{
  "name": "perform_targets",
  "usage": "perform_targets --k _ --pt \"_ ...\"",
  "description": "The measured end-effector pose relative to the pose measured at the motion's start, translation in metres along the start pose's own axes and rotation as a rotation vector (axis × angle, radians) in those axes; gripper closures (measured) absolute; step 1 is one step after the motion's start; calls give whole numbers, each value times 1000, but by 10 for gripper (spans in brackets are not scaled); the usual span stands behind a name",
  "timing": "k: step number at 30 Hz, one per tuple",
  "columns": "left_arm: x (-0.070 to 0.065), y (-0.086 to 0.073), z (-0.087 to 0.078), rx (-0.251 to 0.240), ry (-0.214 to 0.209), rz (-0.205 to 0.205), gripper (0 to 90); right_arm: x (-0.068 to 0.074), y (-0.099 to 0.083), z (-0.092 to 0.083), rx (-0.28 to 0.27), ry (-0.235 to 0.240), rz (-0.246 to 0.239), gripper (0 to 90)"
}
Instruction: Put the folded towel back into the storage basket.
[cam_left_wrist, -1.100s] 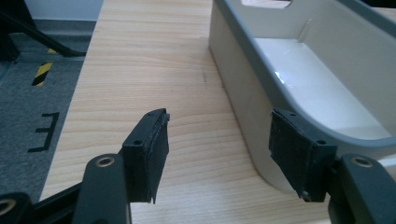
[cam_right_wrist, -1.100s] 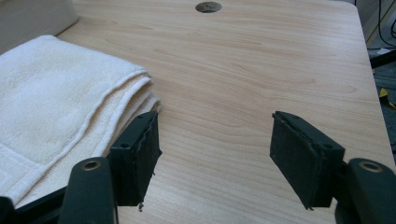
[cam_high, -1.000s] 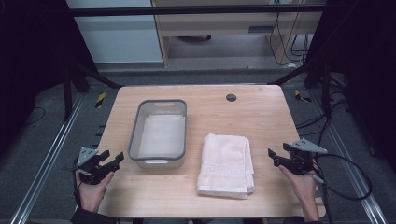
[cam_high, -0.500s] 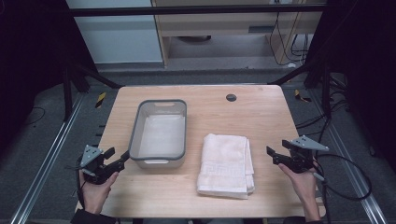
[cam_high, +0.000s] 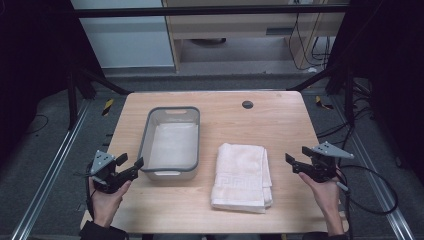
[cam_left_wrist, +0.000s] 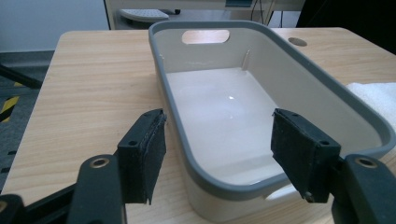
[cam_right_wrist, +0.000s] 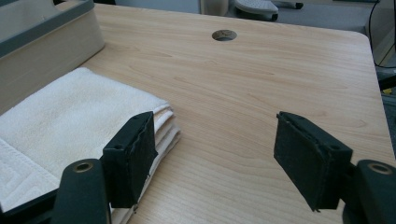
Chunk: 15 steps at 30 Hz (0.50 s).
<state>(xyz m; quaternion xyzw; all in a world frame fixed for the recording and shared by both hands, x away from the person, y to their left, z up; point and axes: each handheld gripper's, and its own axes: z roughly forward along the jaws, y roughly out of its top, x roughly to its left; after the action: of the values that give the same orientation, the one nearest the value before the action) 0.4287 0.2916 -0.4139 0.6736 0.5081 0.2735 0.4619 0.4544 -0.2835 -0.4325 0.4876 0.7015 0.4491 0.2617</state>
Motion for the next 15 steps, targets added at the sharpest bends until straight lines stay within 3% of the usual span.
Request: perform_targets --k 15 --pt "-21 17 9 -7 -29 41 355 -1 24 -5 -36 5 14 307"
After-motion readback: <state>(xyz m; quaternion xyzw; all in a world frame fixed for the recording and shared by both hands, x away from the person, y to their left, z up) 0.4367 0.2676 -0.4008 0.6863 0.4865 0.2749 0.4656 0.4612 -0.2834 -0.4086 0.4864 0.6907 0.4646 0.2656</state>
